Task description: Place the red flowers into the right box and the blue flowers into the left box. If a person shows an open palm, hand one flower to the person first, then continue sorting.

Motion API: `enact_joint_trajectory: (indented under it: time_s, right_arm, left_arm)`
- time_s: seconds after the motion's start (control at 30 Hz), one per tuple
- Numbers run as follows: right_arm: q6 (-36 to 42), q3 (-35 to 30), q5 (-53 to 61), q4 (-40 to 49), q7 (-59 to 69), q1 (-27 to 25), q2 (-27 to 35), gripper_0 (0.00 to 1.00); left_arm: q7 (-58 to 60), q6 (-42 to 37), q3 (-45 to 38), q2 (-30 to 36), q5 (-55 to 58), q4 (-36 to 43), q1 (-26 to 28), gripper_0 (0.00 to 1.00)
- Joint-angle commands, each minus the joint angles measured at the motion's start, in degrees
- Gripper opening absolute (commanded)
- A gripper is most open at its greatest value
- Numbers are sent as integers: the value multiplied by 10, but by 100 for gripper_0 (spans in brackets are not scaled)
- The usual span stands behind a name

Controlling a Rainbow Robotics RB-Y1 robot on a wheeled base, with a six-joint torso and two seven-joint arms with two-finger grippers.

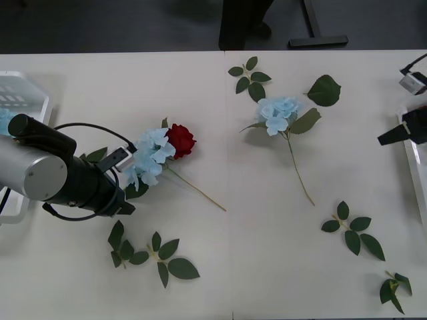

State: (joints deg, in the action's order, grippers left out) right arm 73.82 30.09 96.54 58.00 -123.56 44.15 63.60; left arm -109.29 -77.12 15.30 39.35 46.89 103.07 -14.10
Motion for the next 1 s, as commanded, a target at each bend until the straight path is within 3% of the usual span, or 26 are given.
enact_joint_trajectory:
  time_s: [0.03, 0.33, 0.5, 0.67, 0.87, 1.0]
  right_arm:
    - [-21, 19, -41, 95, 104, 0, -29, 93]
    - [-44, 30, -191, 197, 309, -1, -103, 93]
    - [-45, 30, -283, 203, 373, -2, -159, 93]
    - [-57, 50, -349, 202, 415, -2, -194, 92]
    - [-134, 117, -403, 202, 476, -6, -211, 93]
    - [-157, 121, -438, 201, 491, -16, -224, 93]
  left_arm:
    - [-25, 7, 15, -7, -12, -16, -33, 100]
    - [-33, 14, 33, -7, -20, -49, -53, 100]
    - [-36, 17, 48, -8, -26, -64, -63, 91]
    - [-39, 30, 60, -8, -27, -86, -72, 91]
    - [-42, 30, 69, -8, -29, -89, -75, 90]
    - [-43, 42, 80, -8, -34, -100, -78, 88]
